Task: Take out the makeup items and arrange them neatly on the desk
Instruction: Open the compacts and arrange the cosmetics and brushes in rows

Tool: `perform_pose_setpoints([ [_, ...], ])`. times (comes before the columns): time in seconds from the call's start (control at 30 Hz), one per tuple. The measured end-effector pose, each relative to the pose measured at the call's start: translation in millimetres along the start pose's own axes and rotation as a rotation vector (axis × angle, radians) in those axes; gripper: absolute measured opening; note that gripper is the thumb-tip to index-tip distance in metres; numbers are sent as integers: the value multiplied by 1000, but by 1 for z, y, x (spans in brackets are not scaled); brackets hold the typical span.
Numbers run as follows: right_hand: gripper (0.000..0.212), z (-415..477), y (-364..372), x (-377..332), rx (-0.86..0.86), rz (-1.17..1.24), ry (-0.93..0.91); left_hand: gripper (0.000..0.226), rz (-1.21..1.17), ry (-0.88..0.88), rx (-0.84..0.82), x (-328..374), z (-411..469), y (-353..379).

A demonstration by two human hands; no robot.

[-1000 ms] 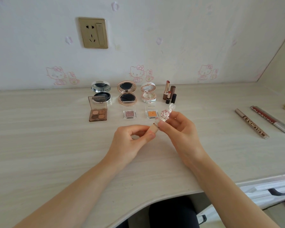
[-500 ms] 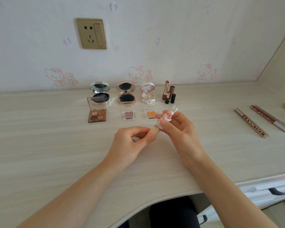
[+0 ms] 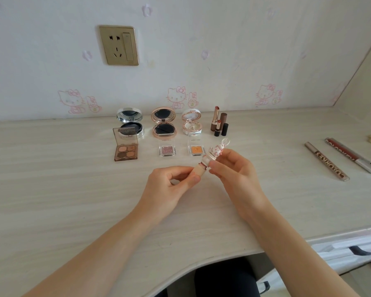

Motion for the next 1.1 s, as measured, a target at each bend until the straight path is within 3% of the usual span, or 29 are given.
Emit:
perform_pose_setpoints([
  [0.23,27,-2,-1,-5,53,-40,-44,13,27,14,-27,2,-1,4],
  [0.47,18,-3,-3,-9,46,10,-63,13,28,23,-32,1,-1,4],
  [0.63,17,-3,-7,-12,81,53,-77,27,37,26,-49,2,-1,7],
  [1.1,17,-2,-12,-11,128,83,-53,11,123,46,-35,4,-3,5],
])
Point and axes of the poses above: each hand's wrist, its own z-axis towards the middle knuckle, its own y-axis out of the palm, x = y × z, the point moved 10 cm from there along z, towards the middle knuckle, and after that the axes turned 5 degrees about y, right-handed, at the moved point
